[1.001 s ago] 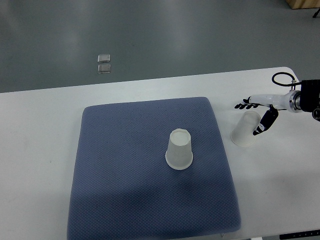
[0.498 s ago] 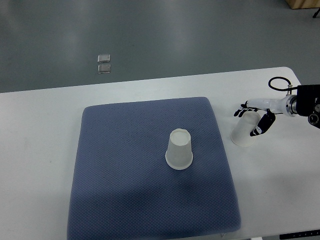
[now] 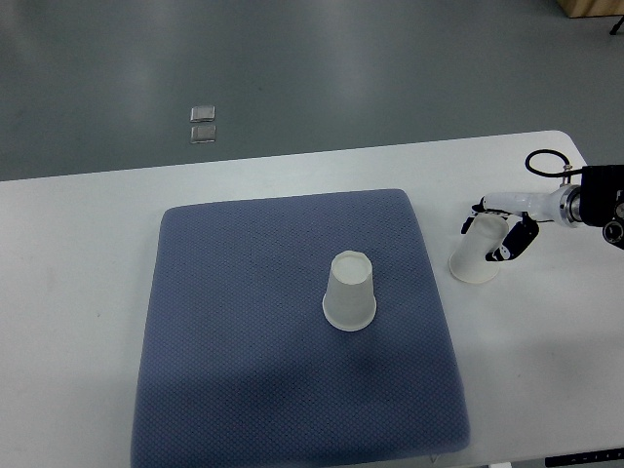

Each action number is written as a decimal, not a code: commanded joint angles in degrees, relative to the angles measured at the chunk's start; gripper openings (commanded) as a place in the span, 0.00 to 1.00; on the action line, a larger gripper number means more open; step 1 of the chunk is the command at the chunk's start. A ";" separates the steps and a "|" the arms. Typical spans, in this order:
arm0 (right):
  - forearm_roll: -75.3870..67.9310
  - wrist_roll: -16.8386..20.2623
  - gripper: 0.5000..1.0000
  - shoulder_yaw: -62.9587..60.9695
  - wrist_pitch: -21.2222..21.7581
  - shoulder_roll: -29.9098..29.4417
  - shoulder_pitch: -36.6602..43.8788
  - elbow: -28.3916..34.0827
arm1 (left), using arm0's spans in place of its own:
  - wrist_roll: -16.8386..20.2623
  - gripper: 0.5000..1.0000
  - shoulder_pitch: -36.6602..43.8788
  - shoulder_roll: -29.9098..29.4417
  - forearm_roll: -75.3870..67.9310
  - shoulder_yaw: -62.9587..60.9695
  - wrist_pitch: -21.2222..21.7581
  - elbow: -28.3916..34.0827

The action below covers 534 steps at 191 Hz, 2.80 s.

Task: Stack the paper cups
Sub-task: 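Lift the cup with the right hand and carry it over the cup on the pad, then lower the held cup onto the upside-down cup on the pad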

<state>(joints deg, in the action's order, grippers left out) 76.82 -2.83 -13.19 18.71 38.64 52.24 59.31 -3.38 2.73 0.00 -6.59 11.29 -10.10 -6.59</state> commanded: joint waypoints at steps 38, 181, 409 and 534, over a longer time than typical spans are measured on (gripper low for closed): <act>-0.26 -2.18 0.25 -1.05 0.36 0.73 0.67 0.28 | 0.04 1.00 0.00 0.00 0.00 -0.04 0.00 0.00; -8.70 -9.21 0.33 -8.52 15.39 9.78 13.51 22.16 | 0.04 1.00 0.00 0.00 0.00 0.05 0.00 0.00; -7.74 -4.12 0.41 -7.73 16.09 0.12 12.36 22.42 | -0.05 1.00 0.00 0.00 0.00 0.05 0.00 0.00; -6.33 -3.77 0.41 -7.64 15.48 -1.64 12.27 22.07 | -0.05 1.00 0.00 0.00 0.00 0.05 0.00 0.00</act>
<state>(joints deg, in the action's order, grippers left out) 70.49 -6.60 -20.83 34.21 37.42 64.59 81.34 -3.40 2.72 0.00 -6.59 11.29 -10.10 -6.59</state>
